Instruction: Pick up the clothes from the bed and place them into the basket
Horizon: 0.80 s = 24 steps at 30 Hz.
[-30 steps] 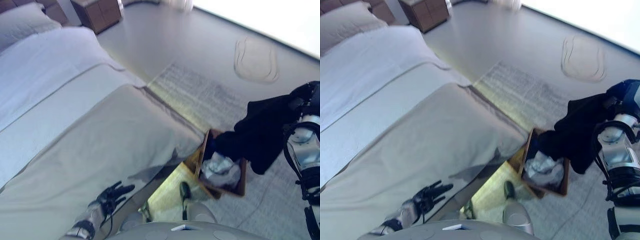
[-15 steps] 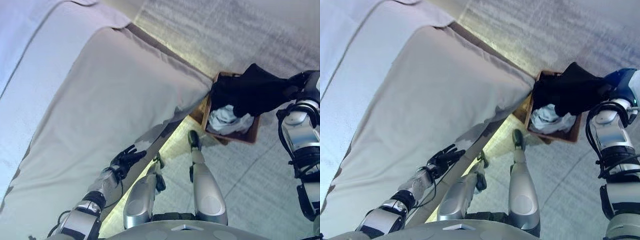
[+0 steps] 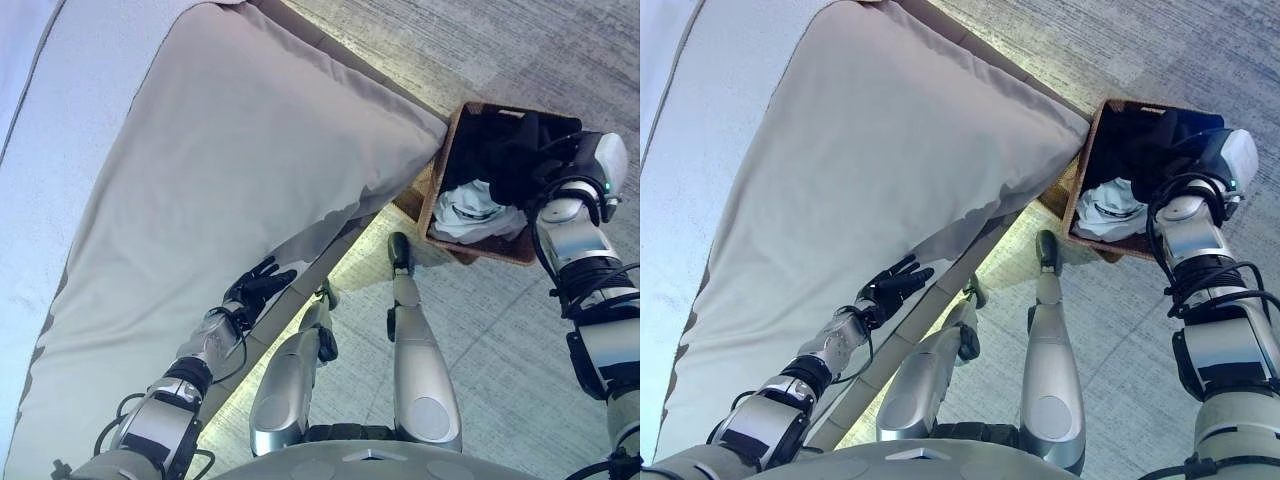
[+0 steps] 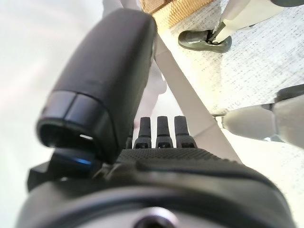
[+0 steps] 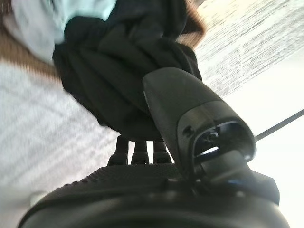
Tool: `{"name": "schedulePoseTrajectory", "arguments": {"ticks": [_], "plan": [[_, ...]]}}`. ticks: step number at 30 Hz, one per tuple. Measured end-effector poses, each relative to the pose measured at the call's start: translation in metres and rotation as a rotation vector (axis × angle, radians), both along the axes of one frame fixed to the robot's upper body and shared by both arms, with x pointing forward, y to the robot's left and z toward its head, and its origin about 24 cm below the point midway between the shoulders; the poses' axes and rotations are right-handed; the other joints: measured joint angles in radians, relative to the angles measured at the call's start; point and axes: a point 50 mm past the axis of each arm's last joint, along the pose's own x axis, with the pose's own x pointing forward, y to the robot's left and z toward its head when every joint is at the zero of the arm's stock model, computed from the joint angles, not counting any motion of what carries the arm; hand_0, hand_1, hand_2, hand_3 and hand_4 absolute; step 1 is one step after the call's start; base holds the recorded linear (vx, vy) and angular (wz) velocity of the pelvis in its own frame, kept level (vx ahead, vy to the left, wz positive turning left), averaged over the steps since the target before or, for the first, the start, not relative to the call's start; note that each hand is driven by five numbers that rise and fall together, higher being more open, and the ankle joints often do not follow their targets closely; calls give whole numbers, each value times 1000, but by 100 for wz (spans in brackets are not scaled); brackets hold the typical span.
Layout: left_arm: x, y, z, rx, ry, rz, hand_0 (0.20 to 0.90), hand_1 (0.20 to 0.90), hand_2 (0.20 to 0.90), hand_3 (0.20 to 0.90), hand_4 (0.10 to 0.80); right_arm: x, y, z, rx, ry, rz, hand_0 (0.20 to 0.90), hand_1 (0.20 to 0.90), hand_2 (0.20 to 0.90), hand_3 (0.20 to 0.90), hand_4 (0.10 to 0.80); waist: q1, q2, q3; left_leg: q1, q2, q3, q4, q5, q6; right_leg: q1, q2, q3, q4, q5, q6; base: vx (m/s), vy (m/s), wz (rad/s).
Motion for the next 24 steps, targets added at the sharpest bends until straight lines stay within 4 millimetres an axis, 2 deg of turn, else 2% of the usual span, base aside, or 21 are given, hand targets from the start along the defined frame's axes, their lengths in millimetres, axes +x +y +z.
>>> {"name": "schedulePoseTrajectory", "arguments": {"ticks": [4, 8, 11, 14, 16, 19, 21, 24], "plan": [[-7, -1, -5, -15, 6, -1, 900, 900, 900, 900, 800, -10, 3, 0, 125, -114, 40, 900, 900, 900, 900, 800, -4, 0, 0, 1, -3, 0, 0, 1, 1, 4, -3, 0, -4, 3, -3, 63, 117, 1], [-19, -4, -14, -52, 23, 48, 900, 900, 900, 900, 800, -37, 12, 0, 136, -261, 84, 900, 900, 900, 900, 800, -28, -5, 3, 42, 3, -3, -1, 0, 0, 56, 2, -5, -20, 7, -3, 53, 109, 0], [-26, -5, -19, -81, 40, 95, 900, 900, 900, 900, 800, -59, 14, -2, 99, -303, 83, 900, 900, 900, 900, 800, -51, -7, 5, 114, 14, -14, -7, -18, -12, 160, 8, -22, -69, 7, -3, 114, 67, 7], [-29, 0, -20, -93, 42, 135, 900, 900, 900, 900, 800, -77, 9, 14, 16, -401, 31, 900, 900, 900, 900, 800, -73, -14, 3, 164, 29, -22, -7, -37, -21, 215, 17, -31, -74, -8, 15, 109, 59, 5], [-33, 5, -22, -95, 50, 170, 900, 900, 900, 900, 800, -93, -1, 22, -48, -447, -35, 900, 900, 900, 900, 800, -75, -32, 0, 190, 32, -23, -7, -40, -24, 241, 24, -32, -73, -11, 19, 143, 54, -3], [-47, 17, -30, -69, 92, 223, 900, 900, 900, 900, 800, -109, -19, 26, -127, -425, -140, 900, 900, 900, 900, 800, -75, -71, -10, 240, 44, -23, -7, -48, -27, 290, 36, -33, -73, -19, 29, 143, 97, -4], [-62, 25, -38, -62, 133, 266, 900, 900, 900, 900, 800, -115, -25, 26, -164, -398, -183, 900, 900, 900, 900, 800, -76, -105, -33, 269, 52, -22, -7, -56, -32, 319, 43, -33, -73, -25, 28, 153, 121, -5], [-88, 33, -54, -41, 242, 296, 900, 900, 900, 900, 800, -119, -28, 25, -208, -355, -182, 900, 900, 900, 900, 800, -74, -145, -108, 296, 59, -21, -7, -63, -35, 345, 46, -34, -73, -32, 26, 194, 90, -1]]}}
